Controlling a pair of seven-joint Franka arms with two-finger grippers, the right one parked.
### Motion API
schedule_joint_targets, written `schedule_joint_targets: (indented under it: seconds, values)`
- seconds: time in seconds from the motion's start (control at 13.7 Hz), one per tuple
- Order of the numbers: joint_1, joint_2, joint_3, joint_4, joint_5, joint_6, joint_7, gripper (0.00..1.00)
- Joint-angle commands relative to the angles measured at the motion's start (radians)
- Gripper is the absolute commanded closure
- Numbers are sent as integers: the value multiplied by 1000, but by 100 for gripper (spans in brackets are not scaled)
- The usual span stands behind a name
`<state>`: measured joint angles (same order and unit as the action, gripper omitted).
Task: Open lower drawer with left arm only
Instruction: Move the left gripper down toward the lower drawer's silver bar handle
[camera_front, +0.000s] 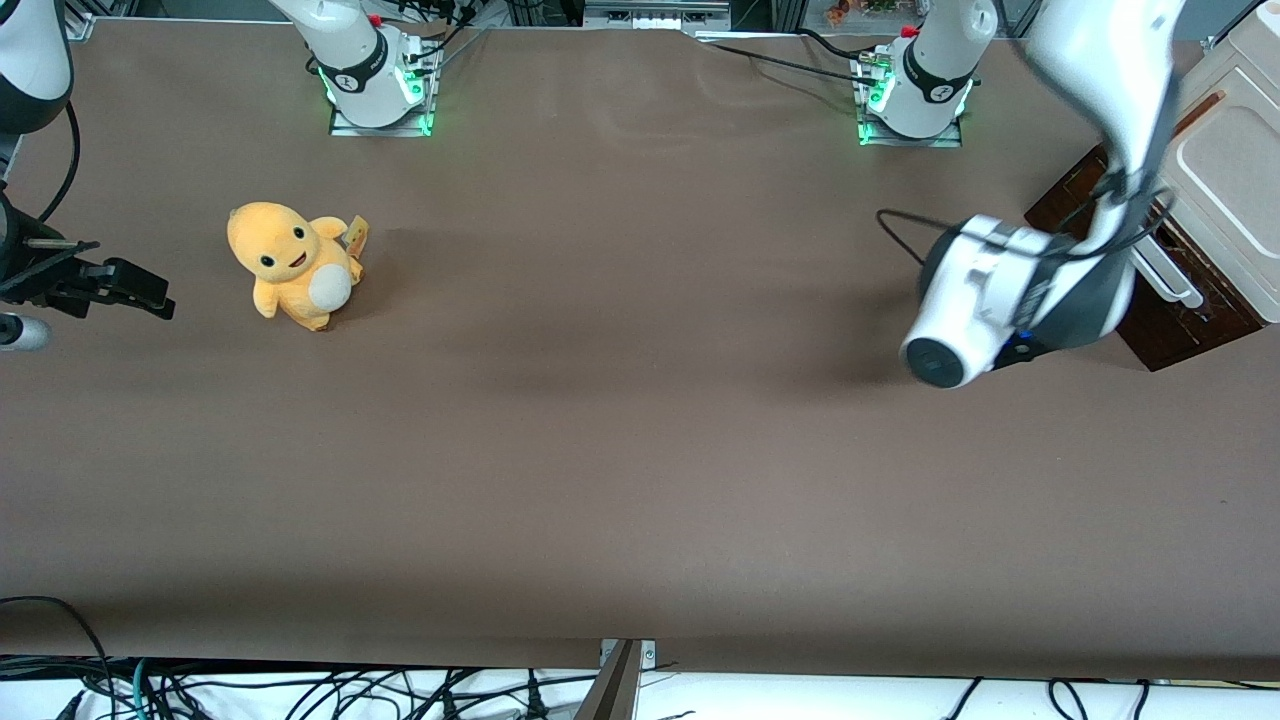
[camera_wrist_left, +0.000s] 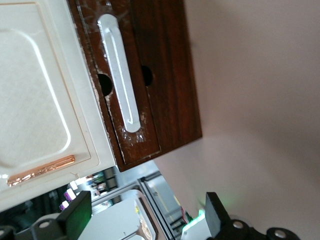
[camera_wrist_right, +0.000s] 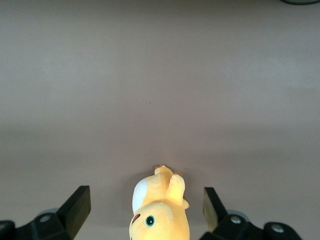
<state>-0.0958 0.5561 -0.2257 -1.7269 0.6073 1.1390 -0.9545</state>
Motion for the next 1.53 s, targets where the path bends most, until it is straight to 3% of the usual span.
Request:
schedule_joint_targets:
  seconds: [0.0, 0.22, 0.37, 0.66, 1.24, 1.46]
  values:
    - [-10, 39, -1, -61, 121, -34, -66, 0]
    - [39, 38, -1, -219, 291, -13, -75, 0]
    - [73, 36, -1, -244, 311, 7, -96, 1]
    - [192, 19, -1, -318, 449, 94, -93, 2]
    - [249, 10, -1, -349, 459, 99, -92, 11]
    - [274, 13, -1, -350, 495, 123, -92, 15]
